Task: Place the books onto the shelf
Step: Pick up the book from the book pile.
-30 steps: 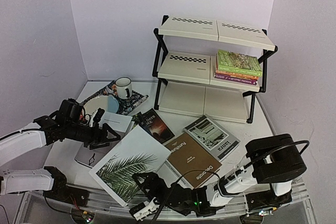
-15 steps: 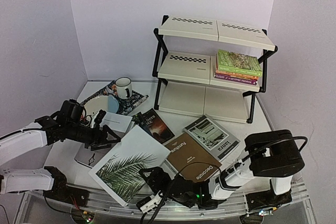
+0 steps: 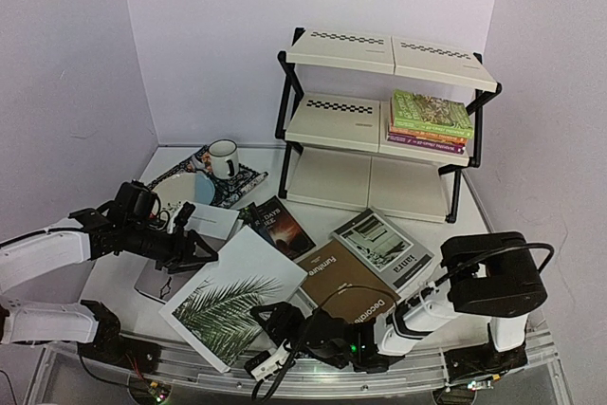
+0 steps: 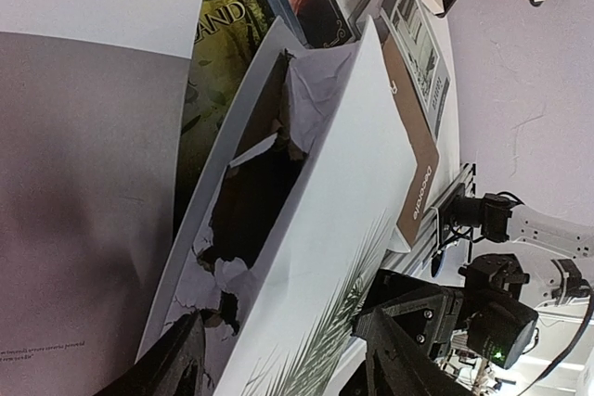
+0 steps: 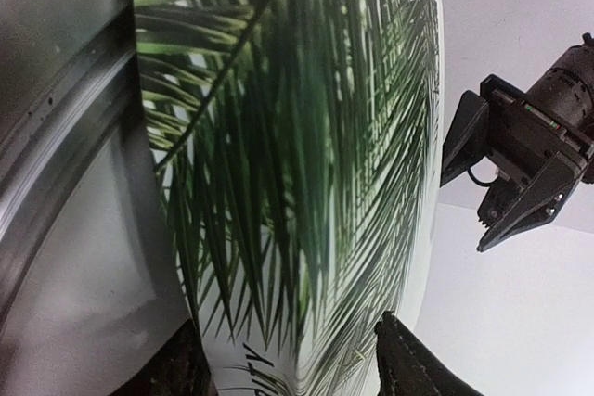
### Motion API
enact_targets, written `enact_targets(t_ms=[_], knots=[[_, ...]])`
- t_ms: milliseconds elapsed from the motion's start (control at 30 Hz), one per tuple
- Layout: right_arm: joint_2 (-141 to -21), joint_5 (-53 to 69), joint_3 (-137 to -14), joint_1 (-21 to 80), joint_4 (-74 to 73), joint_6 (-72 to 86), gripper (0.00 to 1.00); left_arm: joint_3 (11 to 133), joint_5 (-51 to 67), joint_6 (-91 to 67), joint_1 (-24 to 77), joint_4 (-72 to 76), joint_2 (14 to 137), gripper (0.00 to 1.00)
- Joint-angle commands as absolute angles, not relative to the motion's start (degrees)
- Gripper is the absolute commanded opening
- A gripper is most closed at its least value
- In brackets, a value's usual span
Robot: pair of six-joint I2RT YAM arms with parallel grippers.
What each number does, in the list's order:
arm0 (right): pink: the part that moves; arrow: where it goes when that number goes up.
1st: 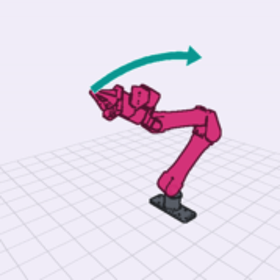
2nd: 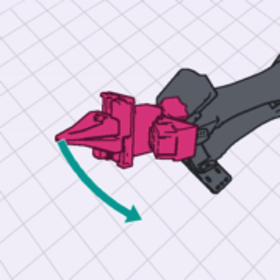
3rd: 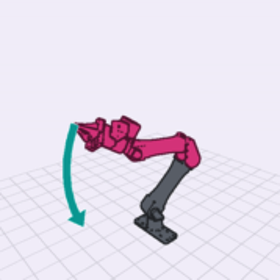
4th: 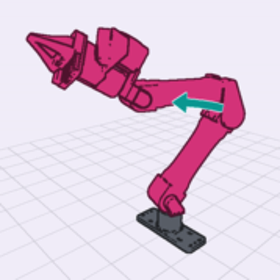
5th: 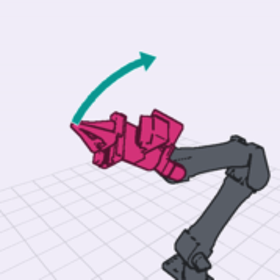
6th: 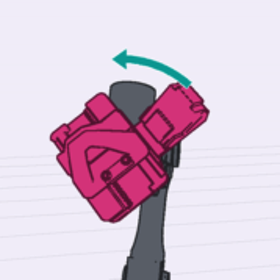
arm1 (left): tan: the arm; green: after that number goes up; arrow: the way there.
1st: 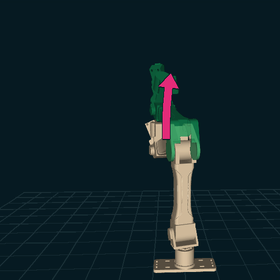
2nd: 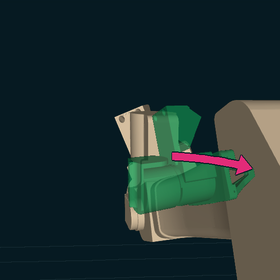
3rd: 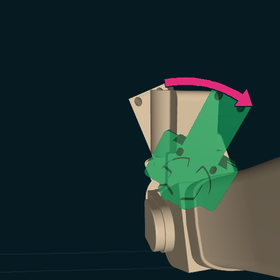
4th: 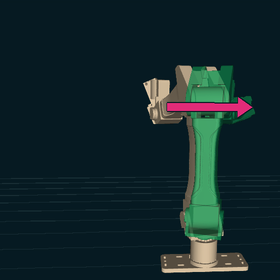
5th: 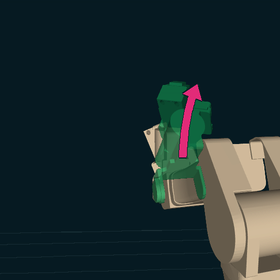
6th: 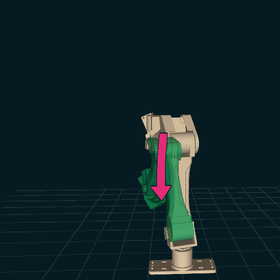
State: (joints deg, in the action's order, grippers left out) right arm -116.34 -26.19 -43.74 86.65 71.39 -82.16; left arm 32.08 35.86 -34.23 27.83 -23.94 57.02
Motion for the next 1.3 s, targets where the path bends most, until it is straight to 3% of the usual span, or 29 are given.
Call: enact_targets(t_ms=[0, 67, 133, 200, 333, 633, 1267], knots=[[-117.5, -25.7, -45.5, 86.6, 74.9, -83.4, 0.55, 32.0, 35.4, -33.2, 28.1, -22.2, 58.3, 0.60], [-117.7, -25.9, -45.5, 86.5, 76.2, -84.0, 0.46, 32.4, 34.9, -33.3, 28.1, -22.2, 58.4, 0.60], [-117.6, -26.4, -45.7, 86.6, 77.4, -84.4, 0.28, 33.2, 33.7, -33.8, 28.1, -22.2, 57.5, 0.61], [-116.6, -27.0, -45.6, 86.6, 79.5, -84.8, 0.16, 34.7, 31.0, -35.1, 28.1, -22.3, 55.5, 0.64], [-113.4, -27.9, -45.1, 86.7, 79.9, -86.0, 0.11, 39.4, 26.2, -37.4, 28.1, -23.7, 51.0, 0.70], [-106.7, -32.8, -44.2, 87.4, 80.9, -90.0, 0.14, 51.0, 20.6, -37.2, 28.0, -29.1, 49.8, 0.76], [-92.3, -47.4, -34.3, 78.8, 71.4, -86.4, 0.20, 57.1, 14.8, -37.2, 28.0, -32.7, 44.7, 0.78]])
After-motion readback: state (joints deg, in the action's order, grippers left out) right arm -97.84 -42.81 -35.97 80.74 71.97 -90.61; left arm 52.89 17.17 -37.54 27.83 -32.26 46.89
